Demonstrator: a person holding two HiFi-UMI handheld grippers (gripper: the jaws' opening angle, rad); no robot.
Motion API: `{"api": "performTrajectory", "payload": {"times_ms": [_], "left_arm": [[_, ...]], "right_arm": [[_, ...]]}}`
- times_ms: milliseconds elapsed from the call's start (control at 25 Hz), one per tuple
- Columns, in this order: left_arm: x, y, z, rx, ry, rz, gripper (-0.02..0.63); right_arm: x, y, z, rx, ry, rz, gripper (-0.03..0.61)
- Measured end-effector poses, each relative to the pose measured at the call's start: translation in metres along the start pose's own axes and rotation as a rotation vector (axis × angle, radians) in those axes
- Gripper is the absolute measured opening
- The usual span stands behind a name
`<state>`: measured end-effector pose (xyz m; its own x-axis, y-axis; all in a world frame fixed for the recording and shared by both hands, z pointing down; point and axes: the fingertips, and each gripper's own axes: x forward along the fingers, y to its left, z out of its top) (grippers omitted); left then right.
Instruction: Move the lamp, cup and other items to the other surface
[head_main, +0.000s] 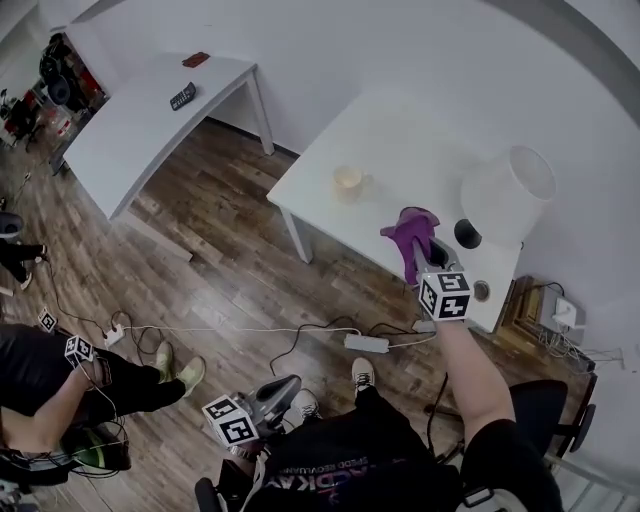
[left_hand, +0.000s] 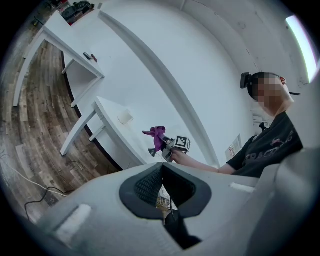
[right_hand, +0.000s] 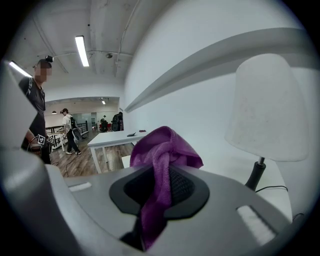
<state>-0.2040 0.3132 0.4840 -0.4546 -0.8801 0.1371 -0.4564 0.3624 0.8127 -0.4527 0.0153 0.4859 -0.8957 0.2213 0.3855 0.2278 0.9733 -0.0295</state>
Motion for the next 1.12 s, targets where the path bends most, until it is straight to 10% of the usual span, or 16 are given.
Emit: {"api": "performTrajectory", "payload": {"times_ms": [1120], "left_arm": [[-0.063, -0.029, -0.034, 0.108, 0.217, -0.231, 0.000]], "right_arm": [[-0.202, 0.041, -0.021, 0.114, -0.146, -0.254, 0.058]]}}
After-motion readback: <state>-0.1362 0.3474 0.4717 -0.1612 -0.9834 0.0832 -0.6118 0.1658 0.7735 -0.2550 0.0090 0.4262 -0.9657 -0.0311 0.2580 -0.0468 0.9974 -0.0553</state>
